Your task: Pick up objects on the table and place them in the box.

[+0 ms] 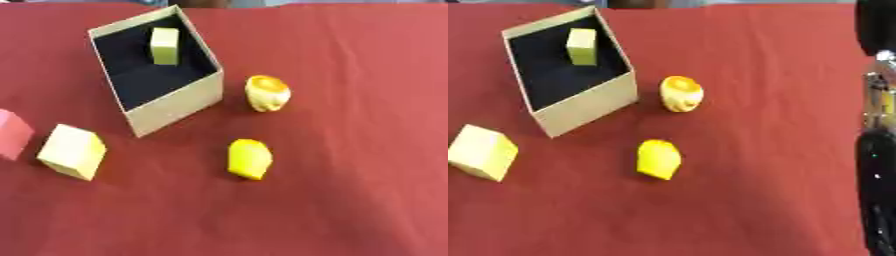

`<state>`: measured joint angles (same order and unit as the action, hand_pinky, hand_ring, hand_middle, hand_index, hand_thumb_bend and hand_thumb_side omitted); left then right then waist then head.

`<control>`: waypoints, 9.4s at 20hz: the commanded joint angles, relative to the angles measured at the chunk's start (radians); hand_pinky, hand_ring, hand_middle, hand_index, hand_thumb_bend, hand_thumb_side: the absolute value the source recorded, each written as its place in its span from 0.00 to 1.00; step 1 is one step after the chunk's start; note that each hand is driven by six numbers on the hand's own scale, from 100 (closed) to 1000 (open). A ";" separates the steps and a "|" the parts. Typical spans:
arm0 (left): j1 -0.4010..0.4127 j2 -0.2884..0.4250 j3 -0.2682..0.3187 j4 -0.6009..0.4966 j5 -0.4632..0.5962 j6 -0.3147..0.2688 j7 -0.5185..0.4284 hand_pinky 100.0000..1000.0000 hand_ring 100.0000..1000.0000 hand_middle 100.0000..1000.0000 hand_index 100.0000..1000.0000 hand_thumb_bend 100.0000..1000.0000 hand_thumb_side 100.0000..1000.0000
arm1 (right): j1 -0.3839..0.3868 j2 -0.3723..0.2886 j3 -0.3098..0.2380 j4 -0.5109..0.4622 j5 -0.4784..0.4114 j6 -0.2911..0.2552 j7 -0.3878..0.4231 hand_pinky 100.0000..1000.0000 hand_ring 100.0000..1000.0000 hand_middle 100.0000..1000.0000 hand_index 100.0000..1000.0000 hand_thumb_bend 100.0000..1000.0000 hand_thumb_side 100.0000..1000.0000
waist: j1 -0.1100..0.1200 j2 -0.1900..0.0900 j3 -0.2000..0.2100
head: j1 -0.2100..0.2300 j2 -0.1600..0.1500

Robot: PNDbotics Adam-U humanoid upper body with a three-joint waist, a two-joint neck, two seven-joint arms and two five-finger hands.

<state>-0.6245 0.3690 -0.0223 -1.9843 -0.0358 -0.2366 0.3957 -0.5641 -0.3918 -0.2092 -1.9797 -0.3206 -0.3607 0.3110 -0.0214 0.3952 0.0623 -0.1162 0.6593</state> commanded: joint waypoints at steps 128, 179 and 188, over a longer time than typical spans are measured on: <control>0.079 0.126 -0.081 -0.016 0.056 0.054 -0.081 0.60 0.64 0.66 0.79 0.03 0.72 | -0.162 -0.215 0.663 0.464 0.838 -0.424 0.596 0.95 1.00 0.66 0.87 0.23 0.42 | -0.010 -0.021 0.026 | 0.007 0.008; -0.045 0.123 -0.056 -0.016 0.058 -0.019 -0.073 0.62 0.65 0.67 0.79 0.10 0.59 | -0.589 -0.139 0.454 0.660 0.341 -0.322 0.444 0.84 1.00 0.29 0.63 0.00 0.00 | -0.017 -0.034 0.074 | -0.068 0.009; -0.098 0.102 -0.076 -0.016 0.078 -0.031 -0.105 0.62 0.65 0.67 0.79 0.10 0.59 | -0.667 0.015 0.415 0.901 0.586 -0.434 0.380 0.84 1.00 0.30 0.64 0.00 0.00 | -0.014 -0.016 0.113 | -0.100 -0.009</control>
<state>-0.7049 0.4605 -0.1003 -1.9843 0.0350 -0.2653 0.2977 -1.2037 -0.3836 0.2226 -1.0973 0.2271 -0.6204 0.5444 -0.0417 0.4019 0.1752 -0.2098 0.6654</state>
